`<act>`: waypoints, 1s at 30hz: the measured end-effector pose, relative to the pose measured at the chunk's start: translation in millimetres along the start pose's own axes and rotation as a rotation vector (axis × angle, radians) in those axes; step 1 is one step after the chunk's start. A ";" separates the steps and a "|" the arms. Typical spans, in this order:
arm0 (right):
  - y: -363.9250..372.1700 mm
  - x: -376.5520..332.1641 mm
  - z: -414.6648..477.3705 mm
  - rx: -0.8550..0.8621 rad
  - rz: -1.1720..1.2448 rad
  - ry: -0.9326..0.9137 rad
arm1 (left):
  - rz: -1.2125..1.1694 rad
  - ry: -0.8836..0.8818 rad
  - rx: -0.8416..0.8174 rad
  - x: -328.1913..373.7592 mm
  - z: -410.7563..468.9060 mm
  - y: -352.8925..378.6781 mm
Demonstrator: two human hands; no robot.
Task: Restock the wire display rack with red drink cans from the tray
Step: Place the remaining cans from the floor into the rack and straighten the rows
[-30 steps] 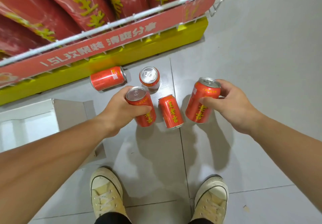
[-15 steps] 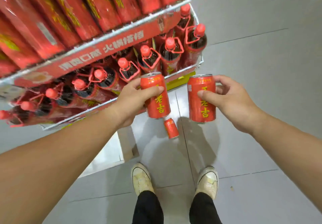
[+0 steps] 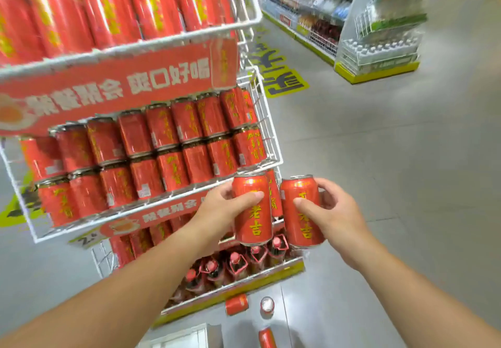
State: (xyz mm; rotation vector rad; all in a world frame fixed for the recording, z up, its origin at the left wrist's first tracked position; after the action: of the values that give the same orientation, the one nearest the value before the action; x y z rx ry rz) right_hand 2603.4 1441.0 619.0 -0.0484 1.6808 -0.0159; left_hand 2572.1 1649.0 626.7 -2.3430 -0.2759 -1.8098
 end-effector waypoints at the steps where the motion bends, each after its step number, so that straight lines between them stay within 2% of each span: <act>1: 4.0 -26.7 -1.2 0.006 0.009 -0.031 | -0.003 0.034 0.006 27.3 -4.8 -2.7; 7: 26.8 -171.6 -13.7 0.016 0.042 -0.190 | -0.027 0.225 -0.002 174.6 -36.4 -26.0; 15: 72.7 -324.4 -23.3 0.034 0.000 -0.373 | 0.020 0.416 0.088 321.8 -66.2 -96.0; 21: 111.8 -376.8 2.5 0.068 -0.009 -0.371 | 0.009 0.459 0.243 382.0 -45.6 -146.4; 30: 144.0 -411.0 91.7 0.021 -0.070 -0.370 | 0.040 0.418 0.509 416.3 18.5 -160.6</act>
State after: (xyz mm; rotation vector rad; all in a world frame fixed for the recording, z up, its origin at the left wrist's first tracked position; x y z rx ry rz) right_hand 2736.3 1603.5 1011.4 -0.0889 1.3087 -0.0727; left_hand 2652.6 1827.1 1028.2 -1.5857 -0.5467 -1.8788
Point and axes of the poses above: each hand's wrist, its own z-axis towards the middle knuckle, its own y-axis out of the palm, x = y × z, the point moved 7 cm from there along z, towards the middle knuckle, and after that the axes turned 8 degrees about x, right-handed, at the moved point
